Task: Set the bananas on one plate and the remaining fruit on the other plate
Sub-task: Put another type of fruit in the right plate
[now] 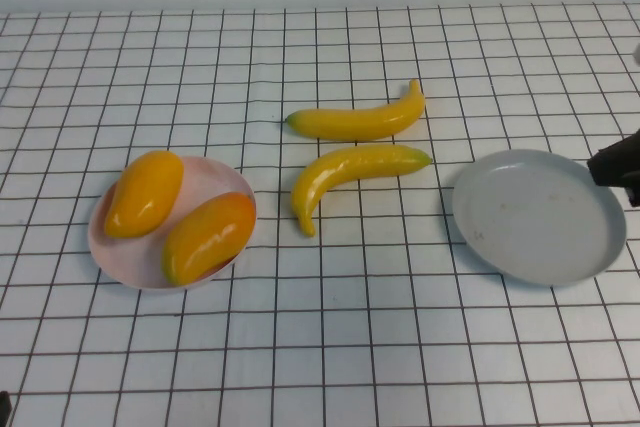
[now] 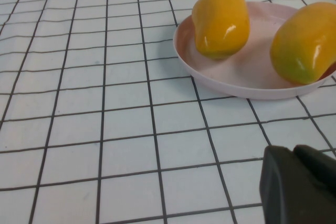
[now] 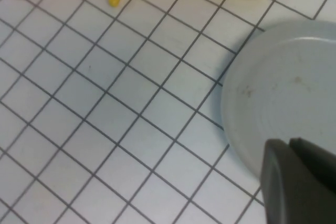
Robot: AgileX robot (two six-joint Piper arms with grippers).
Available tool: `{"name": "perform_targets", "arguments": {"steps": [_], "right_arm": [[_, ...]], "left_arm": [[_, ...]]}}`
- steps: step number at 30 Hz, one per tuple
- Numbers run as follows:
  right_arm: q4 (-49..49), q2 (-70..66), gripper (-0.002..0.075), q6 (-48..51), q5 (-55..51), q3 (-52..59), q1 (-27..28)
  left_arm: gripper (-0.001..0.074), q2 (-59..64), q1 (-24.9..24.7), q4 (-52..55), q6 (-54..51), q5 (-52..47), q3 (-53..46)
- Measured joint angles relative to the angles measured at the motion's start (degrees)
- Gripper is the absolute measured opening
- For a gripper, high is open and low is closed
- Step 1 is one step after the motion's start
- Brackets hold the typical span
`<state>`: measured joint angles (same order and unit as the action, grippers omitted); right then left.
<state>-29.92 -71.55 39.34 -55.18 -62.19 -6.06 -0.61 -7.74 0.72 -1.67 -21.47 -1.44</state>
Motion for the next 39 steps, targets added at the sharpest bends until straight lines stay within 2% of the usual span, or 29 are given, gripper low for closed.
{"name": "perform_targets", "arguments": {"steps": [3,6,8,14,17,24,31,39], "right_arm": [[4.5,-3.4,-0.0012,0.0,0.1,-2.5,-4.2],[9.3,-7.0,0.0034,0.0,2.3,-4.4,-8.7],[11.5,-9.6,0.0109,0.0,4.2,-5.5,-11.5],[18.2,-16.8,0.0485,0.0,6.9,-10.7,-15.5],[21.9,-20.3,0.0557,0.0,6.9,-13.6,-16.4],[24.5,-30.4,0.0563,0.3,6.3,-21.2,-18.5],[24.9,-42.5,0.0557,4.8,6.1,-31.0,-21.7],[27.6,-52.3,0.0557,5.8,6.0,-42.6,-22.5]], "left_arm": [[-0.0003,0.0,0.0,0.0,0.0,0.0,0.0],[-0.0003,0.0,0.0,0.0,0.0,0.0,0.0],[-0.0003,0.0,0.0,0.0,0.0,0.0,0.0],[-0.0003,0.0,0.0,0.0,0.0,0.0,0.0],[-0.0003,0.0,0.0,0.0,0.0,0.0,0.0],[-0.0003,0.0,0.0,0.0,0.0,0.0,0.0],[-0.0003,0.0,0.0,0.0,0.0,0.0,0.0],[-0.0003,0.0,0.0,0.0,0.0,0.0,0.0]]}}
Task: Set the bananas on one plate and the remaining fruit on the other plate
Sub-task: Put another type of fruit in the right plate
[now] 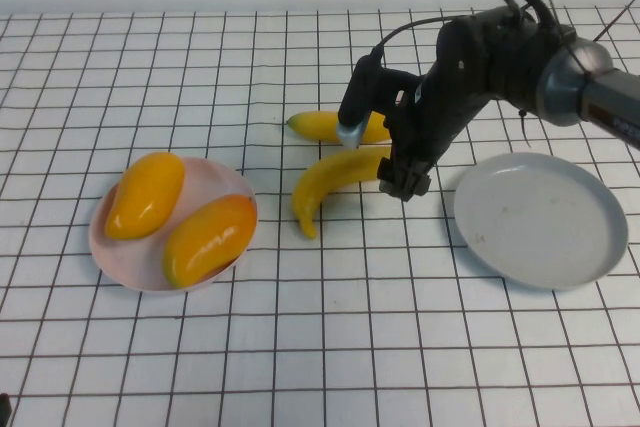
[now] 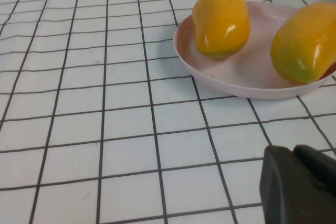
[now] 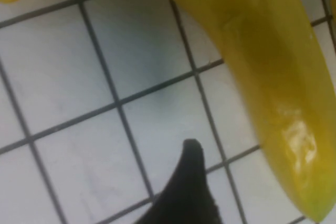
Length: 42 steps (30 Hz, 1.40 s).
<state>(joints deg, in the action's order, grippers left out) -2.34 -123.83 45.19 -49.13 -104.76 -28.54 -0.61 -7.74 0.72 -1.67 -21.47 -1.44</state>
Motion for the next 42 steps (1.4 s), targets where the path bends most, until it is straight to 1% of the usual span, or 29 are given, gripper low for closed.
{"name": "perform_targets", "arguments": {"steps": [7,9,11,14,15,18,23,27,31,35,37,40,42], "right_arm": [[1.0,-5.5,0.0551,0.0,2.3,-4.3,0.0],[1.1,-6.3,0.0531,0.0,2.8,-4.5,0.0],[1.1,-6.6,0.0476,0.0,2.9,-4.6,0.0],[1.2,-6.6,0.0328,-0.2,2.9,-4.7,0.0],[1.2,-6.6,0.0296,-0.8,2.9,-4.7,0.0],[1.2,-6.0,0.0302,-5.4,0.0,-5.8,0.0],[1.2,-1.7,0.0302,-13.9,-8.9,-7.5,0.0],[-0.1,2.5,0.0302,-16.1,-16.4,-7.6,0.0],[-5.1,7.0,0.0302,-16.6,-20.4,-6.9,0.0],[-9.7,14.0,0.0302,-17.9,-19.7,-1.8,0.0],[-9.9,18.4,0.0302,-19.7,-18.0,2.8,0.0],[-6.3,26.2,0.0302,-24.7,-15.6,10.8,0.0],[-1.0,31.0,0.0302,-30.1,-14.6,17.0,0.0]], "left_arm": [[-0.0003,0.0,0.0,0.0,0.0,0.0,0.0],[-0.0004,0.0,0.0,0.0,0.0,0.0,0.0],[-0.0003,0.0,0.0,0.0,0.0,0.0,0.0],[-0.0004,0.0,0.0,0.0,0.0,0.0,0.0],[-0.0004,0.0,0.0,0.0,0.0,0.0,0.0],[-0.0003,0.0,0.0,0.0,0.0,0.0,0.0],[-0.0003,0.0,0.0,0.0,0.0,0.0,0.0],[-0.0003,0.0,0.0,0.0,0.0,0.0,0.0],[-0.0003,0.0,0.0,0.0,0.0,0.0,0.0],[-0.0003,0.0,0.0,0.0,0.0,0.0,0.0],[-0.0003,0.0,0.0,0.0,0.0,0.0,0.0],[-0.0003,0.0,0.0,0.0,0.0,0.0,0.0],[-0.0004,0.0,0.0,0.0,0.0,0.0,0.0]]}}
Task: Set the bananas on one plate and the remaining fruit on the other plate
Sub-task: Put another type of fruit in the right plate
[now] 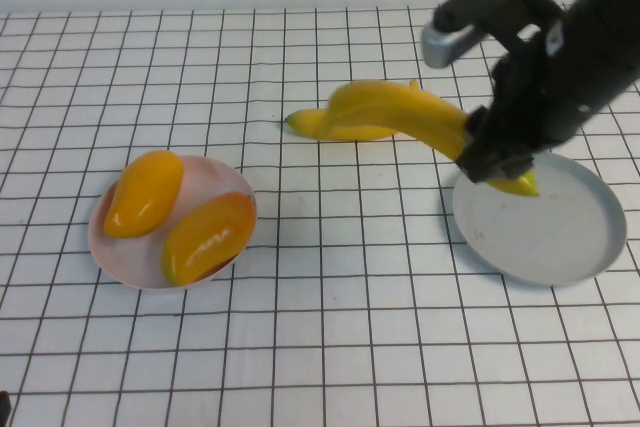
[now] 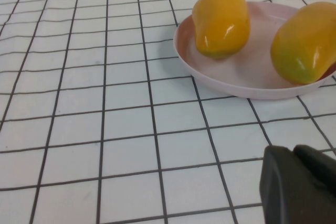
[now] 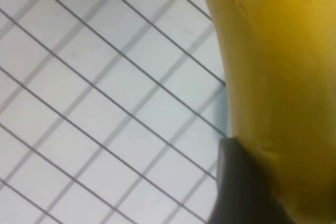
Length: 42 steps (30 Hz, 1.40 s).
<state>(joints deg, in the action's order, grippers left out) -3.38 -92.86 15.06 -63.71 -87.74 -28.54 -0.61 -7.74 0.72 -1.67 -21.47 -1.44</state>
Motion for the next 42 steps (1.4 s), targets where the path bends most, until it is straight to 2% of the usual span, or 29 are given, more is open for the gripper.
{"name": "perform_targets", "arguments": {"steps": [8,14,19,22,25,30,34,38,42], "right_arm": [[22.2,7.9,0.0302,-24.0,0.5,16.2,0.1],[25.3,4.2,0.0302,-29.0,7.1,17.8,5.8],[24.0,-3.1,0.0302,-29.0,10.4,17.8,12.7],[22.5,-6.7,0.0302,-26.4,11.1,17.8,14.7],[21.6,-8.7,0.0309,-24.9,13.1,17.8,15.1],[20.1,-9.6,0.0396,-24.1,17.1,17.4,15.2],[17.5,-9.6,0.0436,-21.3,15.3,14.1,15.2],[12.5,-9.6,0.0444,-15.1,10.1,8.0,15.2],[2.9,-9.7,0.0445,-5.7,7.2,0.9,15.2]], "left_arm": [[-0.0004,0.0,0.0,0.0,0.0,0.0,0.0],[-0.0004,0.0,0.0,0.0,0.0,0.0,0.0],[-0.0003,0.0,0.0,0.0,0.0,0.0,0.0],[-0.0004,0.0,0.0,0.0,0.0,0.0,0.0],[-0.0003,0.0,0.0,0.0,0.0,0.0,0.0],[-0.0004,0.0,0.0,0.0,0.0,0.0,0.0],[-0.0003,0.0,0.0,0.0,0.0,0.0,0.0],[-0.0004,0.0,0.0,0.0,0.0,0.0,0.0],[-0.0004,0.0,0.0,0.0,0.0,0.0,0.0]]}}
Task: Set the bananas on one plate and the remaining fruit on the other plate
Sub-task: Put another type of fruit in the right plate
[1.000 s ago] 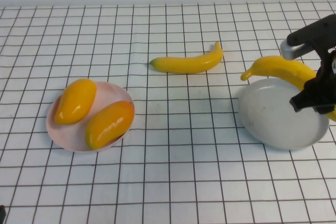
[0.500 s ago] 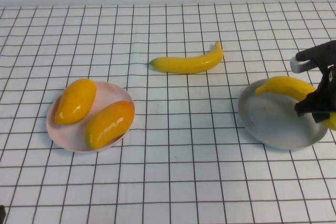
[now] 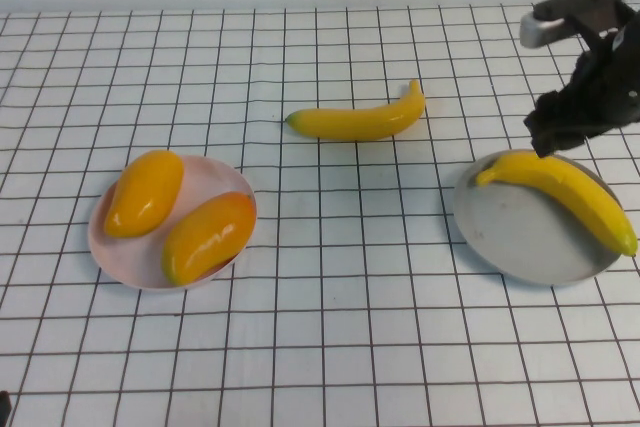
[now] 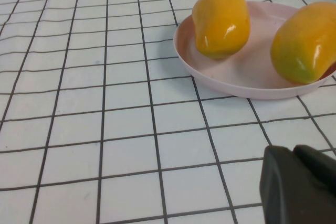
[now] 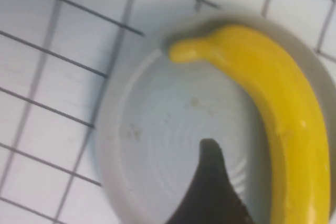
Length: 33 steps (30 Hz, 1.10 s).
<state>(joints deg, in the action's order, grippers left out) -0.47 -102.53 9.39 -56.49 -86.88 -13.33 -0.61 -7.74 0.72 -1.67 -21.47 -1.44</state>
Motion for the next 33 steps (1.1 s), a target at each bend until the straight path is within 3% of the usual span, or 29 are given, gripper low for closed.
{"name": "perform_targets", "arguments": {"steps": [3,8,13,19,33], "right_arm": [[-7.2,-0.1,0.0445,8.7,-0.7,-4.2,0.0],[-9.1,-1.9,0.0445,13.9,-3.6,-9.5,-2.4],[-9.1,-4.5,0.0445,17.8,-6.8,-13.5,-9.1],[-4.3,-7.9,0.0445,21.5,-1.8,-16.5,-17.8],[0.5,-26.2,0.0445,22.1,1.2,-32.6,-18.6]], "left_arm": [[-0.0004,0.0,0.0,0.0,0.0,0.0,0.0],[-0.0004,0.0,0.0,0.0,0.0,0.0,0.0],[-0.0003,0.0,0.0,0.0,0.0,0.0,0.0],[-0.0004,0.0,0.0,0.0,0.0,0.0,0.0],[-0.0004,0.0,0.0,0.0,0.0,0.0,0.0]]}}
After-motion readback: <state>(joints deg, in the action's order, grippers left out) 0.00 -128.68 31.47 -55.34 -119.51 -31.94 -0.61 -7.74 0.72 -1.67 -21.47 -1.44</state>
